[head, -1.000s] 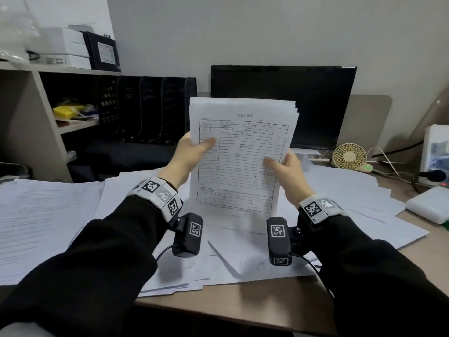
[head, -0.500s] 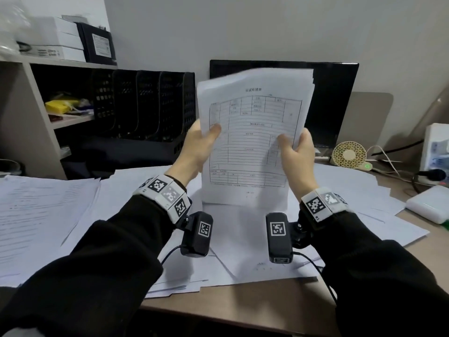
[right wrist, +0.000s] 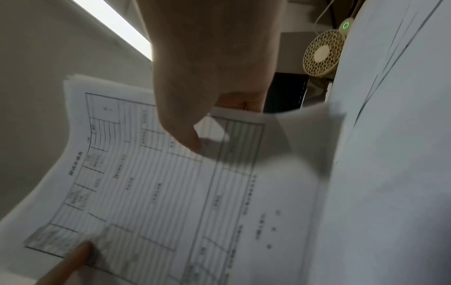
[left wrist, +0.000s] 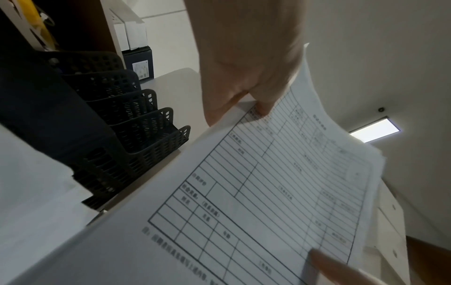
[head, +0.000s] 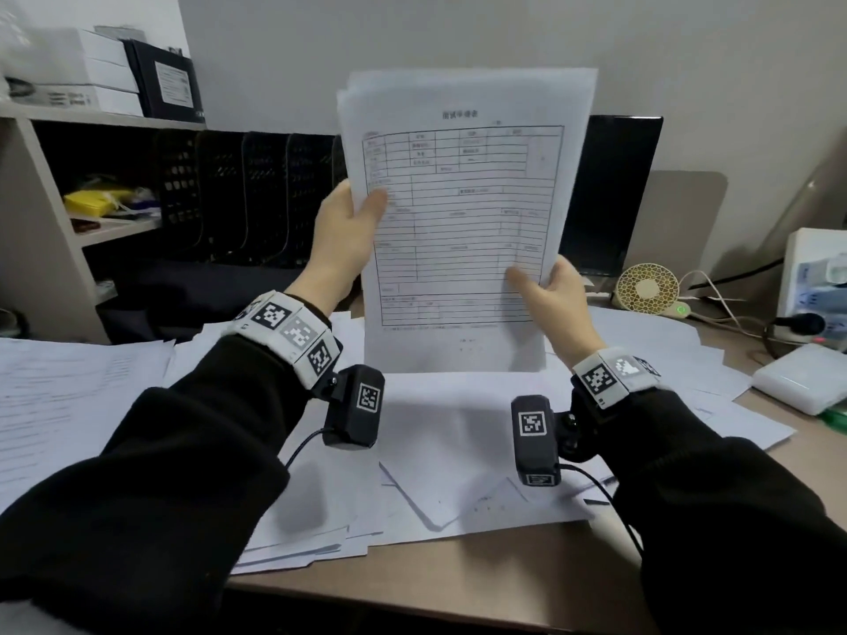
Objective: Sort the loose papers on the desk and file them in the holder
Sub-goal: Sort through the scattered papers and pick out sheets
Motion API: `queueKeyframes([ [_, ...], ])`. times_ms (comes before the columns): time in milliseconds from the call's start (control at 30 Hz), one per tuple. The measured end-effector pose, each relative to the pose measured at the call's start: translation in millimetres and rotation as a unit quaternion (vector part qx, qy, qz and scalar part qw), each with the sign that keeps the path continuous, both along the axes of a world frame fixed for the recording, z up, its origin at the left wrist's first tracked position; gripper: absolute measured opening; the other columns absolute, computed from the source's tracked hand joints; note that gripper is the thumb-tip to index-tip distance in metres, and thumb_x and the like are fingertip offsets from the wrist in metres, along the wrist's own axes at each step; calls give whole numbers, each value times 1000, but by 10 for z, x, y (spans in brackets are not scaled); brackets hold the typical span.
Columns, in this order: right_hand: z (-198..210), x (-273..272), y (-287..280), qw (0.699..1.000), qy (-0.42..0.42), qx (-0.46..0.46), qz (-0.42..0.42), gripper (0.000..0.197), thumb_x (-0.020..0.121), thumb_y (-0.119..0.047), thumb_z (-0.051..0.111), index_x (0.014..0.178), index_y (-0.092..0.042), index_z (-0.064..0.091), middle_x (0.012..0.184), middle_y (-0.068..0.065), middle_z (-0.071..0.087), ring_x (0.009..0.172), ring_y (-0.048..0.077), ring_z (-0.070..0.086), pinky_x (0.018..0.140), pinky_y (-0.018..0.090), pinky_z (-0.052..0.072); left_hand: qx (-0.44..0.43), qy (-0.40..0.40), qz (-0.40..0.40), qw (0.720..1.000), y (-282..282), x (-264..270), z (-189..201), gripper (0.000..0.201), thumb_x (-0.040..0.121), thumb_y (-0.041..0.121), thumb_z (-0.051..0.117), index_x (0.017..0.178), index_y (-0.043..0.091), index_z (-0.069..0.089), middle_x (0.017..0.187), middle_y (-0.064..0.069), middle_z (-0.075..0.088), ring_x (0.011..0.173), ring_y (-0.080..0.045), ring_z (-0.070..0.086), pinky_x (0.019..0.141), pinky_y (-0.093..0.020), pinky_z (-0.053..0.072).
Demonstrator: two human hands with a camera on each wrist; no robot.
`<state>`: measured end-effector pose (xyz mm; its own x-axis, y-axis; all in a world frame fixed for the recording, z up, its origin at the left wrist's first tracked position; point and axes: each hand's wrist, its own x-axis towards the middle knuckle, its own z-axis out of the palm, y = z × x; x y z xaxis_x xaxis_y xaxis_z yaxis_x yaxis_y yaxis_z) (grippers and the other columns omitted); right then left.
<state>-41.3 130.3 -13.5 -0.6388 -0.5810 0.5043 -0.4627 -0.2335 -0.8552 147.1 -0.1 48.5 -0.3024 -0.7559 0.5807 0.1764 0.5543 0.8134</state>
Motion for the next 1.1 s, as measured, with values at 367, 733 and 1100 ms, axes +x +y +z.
queueKeyframes([
  [367, 46, -63, 39, 998, -24, 25, -47, 17, 94, -16, 49, 110, -11, 53, 102, 1, 64, 88, 13, 64, 70, 24, 54, 104, -189, -152, 965, -15, -66, -471, 27, 92, -1, 55, 118, 7, 59, 107, 1, 67, 92, -5, 67, 81, -17, 54],
  [733, -213, -196, 335, 879, -98, 459, 83, 24, 94, -18, 44, 111, -7, 58, 93, 3, 69, 81, 19, 64, 70, 27, 48, 185, -330, 42, 925, -345, -47, -737, 45, 67, 13, 64, 109, -3, 59, 95, -13, 62, 85, -24, 60, 73, -33, 48],
  [1100, -249, -38, 349, 828, 60, 551, 81, 27, 94, -15, 47, 114, -4, 63, 95, -1, 64, 75, 11, 60, 68, 26, 50, 55, -476, 119, 869, 223, -122, -392, 58, 84, 43, 65, 136, 26, 47, 145, -10, 28, 134, -34, 25, 107, -39, 29],
])
